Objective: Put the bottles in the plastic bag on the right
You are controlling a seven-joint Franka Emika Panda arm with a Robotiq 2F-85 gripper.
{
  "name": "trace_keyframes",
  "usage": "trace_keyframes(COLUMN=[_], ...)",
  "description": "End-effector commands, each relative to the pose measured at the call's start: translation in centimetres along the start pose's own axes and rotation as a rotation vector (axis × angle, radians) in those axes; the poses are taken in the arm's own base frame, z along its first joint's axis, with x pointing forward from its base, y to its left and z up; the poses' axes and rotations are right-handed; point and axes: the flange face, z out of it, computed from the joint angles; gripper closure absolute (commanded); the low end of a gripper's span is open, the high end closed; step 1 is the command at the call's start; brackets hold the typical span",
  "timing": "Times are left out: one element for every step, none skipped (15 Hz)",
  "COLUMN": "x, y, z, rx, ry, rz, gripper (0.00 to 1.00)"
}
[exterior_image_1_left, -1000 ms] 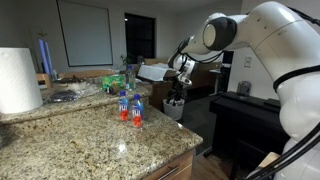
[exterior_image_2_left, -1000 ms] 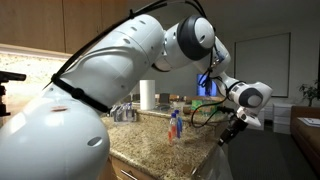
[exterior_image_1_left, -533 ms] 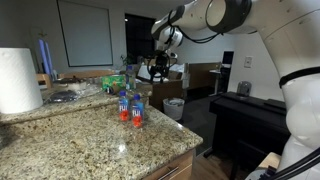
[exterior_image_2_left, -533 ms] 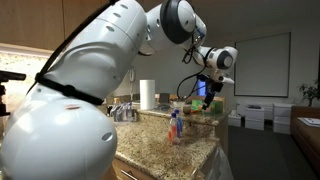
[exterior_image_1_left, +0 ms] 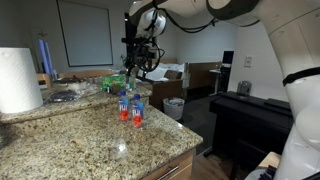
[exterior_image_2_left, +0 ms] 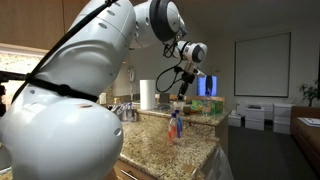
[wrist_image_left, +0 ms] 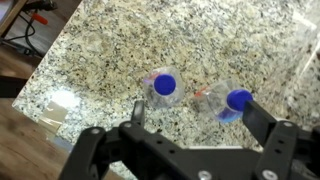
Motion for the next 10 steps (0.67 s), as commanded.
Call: trace_keyframes(x=[-0.9,-1.0,-1.3,-1.5,-1.6,-1.6,-1.7,-1.8,-1.8,-1.8], y=[0.6,0.7,0.9,1.1,1.2,1.4,1.5,1.6,1.7,1.7], z=[3.0,3.8,4.6,5.3,5.9,6.5,7.1,7.6,8.2,8.7], rx=[-0.089,-0.11,-0.138,-0.161,-0.183,-0.199,-0.206,-0.213,-0.216,-0.22], ry=[0.01,0.012,0.018,0.026,0.03,0.034,0.031,0.033,0.03,0.027], rz=[-0.145,-0.172,-0.201,-0.227,-0.247,-0.262,-0.273,-0.28,-0.282,-0.278], gripper=[0.0,0.0,0.0,0.0,0.0,0.0,0.0,0.0,0.0,0.0])
